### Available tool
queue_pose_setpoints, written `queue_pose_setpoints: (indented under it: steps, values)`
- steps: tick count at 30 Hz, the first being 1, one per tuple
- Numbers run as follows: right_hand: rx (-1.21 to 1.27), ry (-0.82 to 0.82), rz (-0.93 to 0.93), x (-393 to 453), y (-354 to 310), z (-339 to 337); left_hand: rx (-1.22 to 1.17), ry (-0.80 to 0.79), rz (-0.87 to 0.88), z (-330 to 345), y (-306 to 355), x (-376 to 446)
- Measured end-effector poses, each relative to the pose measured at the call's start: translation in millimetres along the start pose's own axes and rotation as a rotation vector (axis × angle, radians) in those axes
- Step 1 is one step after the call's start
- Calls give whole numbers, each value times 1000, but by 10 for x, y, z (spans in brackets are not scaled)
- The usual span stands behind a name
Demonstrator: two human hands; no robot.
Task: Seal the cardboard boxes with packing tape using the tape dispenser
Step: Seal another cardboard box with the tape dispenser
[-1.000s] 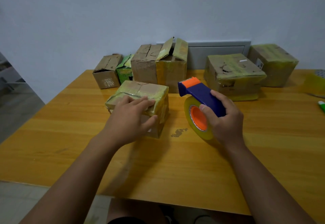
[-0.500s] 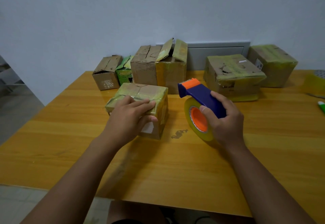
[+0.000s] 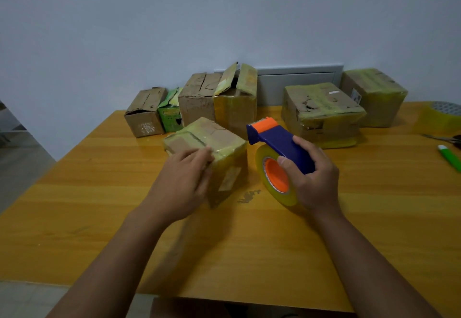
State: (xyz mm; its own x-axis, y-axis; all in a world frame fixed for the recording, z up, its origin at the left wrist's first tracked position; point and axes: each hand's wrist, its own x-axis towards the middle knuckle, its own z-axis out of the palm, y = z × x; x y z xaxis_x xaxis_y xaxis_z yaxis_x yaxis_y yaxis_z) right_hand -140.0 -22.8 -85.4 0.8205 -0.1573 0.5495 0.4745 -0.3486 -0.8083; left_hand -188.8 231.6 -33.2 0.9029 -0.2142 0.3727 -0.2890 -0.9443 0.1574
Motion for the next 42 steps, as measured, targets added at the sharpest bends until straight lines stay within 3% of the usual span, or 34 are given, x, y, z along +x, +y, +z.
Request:
queue_pose_setpoints:
  steps: [2,6,8,10,13,15,18,22,27,33,39,42]
  values:
    - [21,45,24,2,2,-7,-19,-21,-35,-82,-75,-10]
    - [32,83,61,9,7,2,106,233,-262,-162,-53,26]
    - [21,64,41,-4,-4,22,120,174,-312,-105,104,135]
    - [4,48,17,-20,-10,32,239,-3,-337,-28,233,265]
    - [10,45,24,-27,-11,13,335,-59,-263,20,275,320]
    - [37,63,52,-15,-6,1,227,-98,-183,-60,187,267]
    - [69,102,88,3,3,1,-10,-225,-272,-304,-36,216]
    - [68,80,82,-14,-8,17,-46,24,-317,-281,-16,222]
    - [57,66,67,-15,-9,8,157,-50,-281,-31,241,218]
    - [52,48,49,-11,-3,19,-193,-181,-82,-105,-92,225]
    - [36,37,23,-21,-12,24,-140,12,-101,19,75,296]
    - [37,32,20,-20,-16,19,-220,17,-79,50,15,351]
